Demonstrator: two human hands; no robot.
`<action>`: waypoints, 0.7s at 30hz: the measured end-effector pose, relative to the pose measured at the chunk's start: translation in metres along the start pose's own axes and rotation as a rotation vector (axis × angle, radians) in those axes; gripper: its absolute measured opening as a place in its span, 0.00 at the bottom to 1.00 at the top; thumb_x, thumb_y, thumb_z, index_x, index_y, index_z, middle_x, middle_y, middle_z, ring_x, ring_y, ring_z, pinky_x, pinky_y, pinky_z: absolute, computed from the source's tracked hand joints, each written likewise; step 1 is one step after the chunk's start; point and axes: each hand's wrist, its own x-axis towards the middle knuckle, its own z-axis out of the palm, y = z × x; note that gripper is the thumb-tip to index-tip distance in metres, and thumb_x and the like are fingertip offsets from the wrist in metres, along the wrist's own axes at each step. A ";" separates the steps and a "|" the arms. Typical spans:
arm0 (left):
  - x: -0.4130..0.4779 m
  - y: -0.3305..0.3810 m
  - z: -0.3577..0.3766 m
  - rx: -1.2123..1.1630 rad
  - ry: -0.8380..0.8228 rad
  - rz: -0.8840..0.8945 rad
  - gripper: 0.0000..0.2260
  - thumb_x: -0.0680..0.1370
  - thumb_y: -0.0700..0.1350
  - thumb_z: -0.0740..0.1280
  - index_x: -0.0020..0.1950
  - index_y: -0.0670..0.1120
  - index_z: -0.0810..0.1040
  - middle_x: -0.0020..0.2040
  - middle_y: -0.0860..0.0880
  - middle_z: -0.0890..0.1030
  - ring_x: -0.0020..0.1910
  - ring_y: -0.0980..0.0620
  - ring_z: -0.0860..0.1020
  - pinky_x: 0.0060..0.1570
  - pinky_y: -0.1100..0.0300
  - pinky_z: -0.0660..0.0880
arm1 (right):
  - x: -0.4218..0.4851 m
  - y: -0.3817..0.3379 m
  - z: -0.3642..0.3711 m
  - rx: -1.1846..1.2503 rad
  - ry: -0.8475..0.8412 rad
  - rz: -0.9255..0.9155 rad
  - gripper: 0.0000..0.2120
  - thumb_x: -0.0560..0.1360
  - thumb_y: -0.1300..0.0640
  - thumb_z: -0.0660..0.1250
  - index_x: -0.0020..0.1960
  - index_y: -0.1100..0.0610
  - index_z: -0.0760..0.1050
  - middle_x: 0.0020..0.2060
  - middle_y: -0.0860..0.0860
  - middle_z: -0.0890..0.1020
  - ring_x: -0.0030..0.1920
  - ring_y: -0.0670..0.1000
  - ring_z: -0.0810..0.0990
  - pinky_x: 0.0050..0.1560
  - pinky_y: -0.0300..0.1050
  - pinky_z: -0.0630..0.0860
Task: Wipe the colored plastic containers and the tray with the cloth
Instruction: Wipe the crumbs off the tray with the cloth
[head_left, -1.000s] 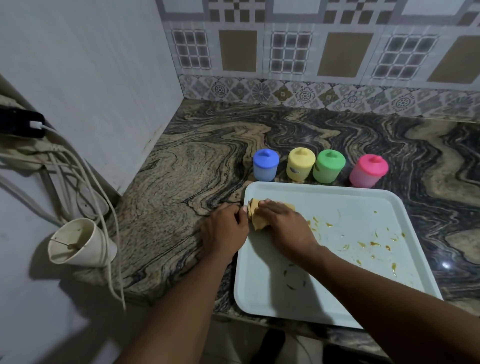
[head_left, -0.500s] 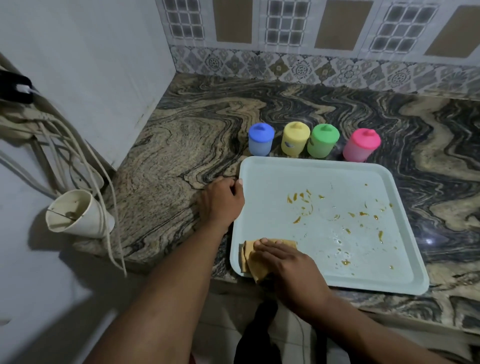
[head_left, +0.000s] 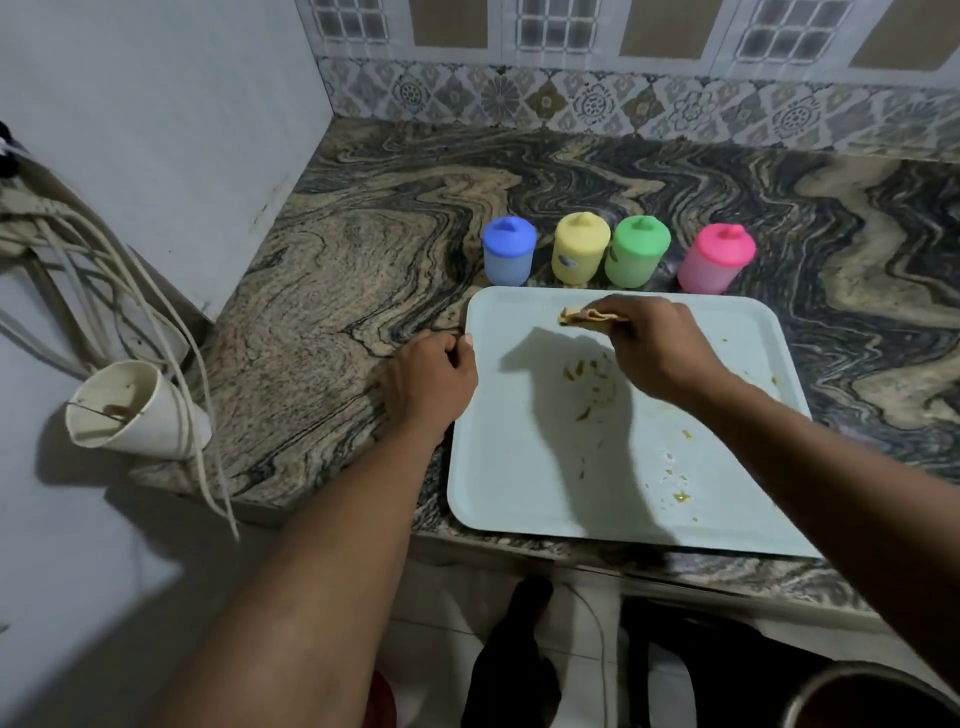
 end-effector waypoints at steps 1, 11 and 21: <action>0.000 0.001 0.000 0.000 0.000 -0.006 0.22 0.79 0.58 0.62 0.30 0.48 0.65 0.33 0.50 0.71 0.31 0.44 0.72 0.28 0.55 0.63 | 0.014 0.006 0.001 -0.040 0.006 0.004 0.19 0.75 0.65 0.61 0.60 0.51 0.82 0.53 0.57 0.86 0.52 0.64 0.81 0.44 0.47 0.74; 0.002 -0.001 0.003 0.004 0.018 -0.007 0.22 0.76 0.59 0.64 0.30 0.46 0.67 0.29 0.50 0.71 0.28 0.46 0.72 0.31 0.53 0.72 | 0.002 0.012 0.036 -0.264 -0.059 -0.105 0.22 0.70 0.63 0.63 0.62 0.52 0.81 0.55 0.55 0.85 0.54 0.62 0.77 0.47 0.54 0.77; 0.001 0.001 0.002 -0.005 0.008 -0.028 0.22 0.76 0.59 0.63 0.30 0.46 0.66 0.28 0.50 0.70 0.27 0.46 0.70 0.30 0.54 0.68 | -0.100 0.007 0.046 -0.214 -0.084 -0.241 0.19 0.68 0.61 0.71 0.58 0.50 0.82 0.60 0.47 0.84 0.59 0.55 0.81 0.43 0.46 0.80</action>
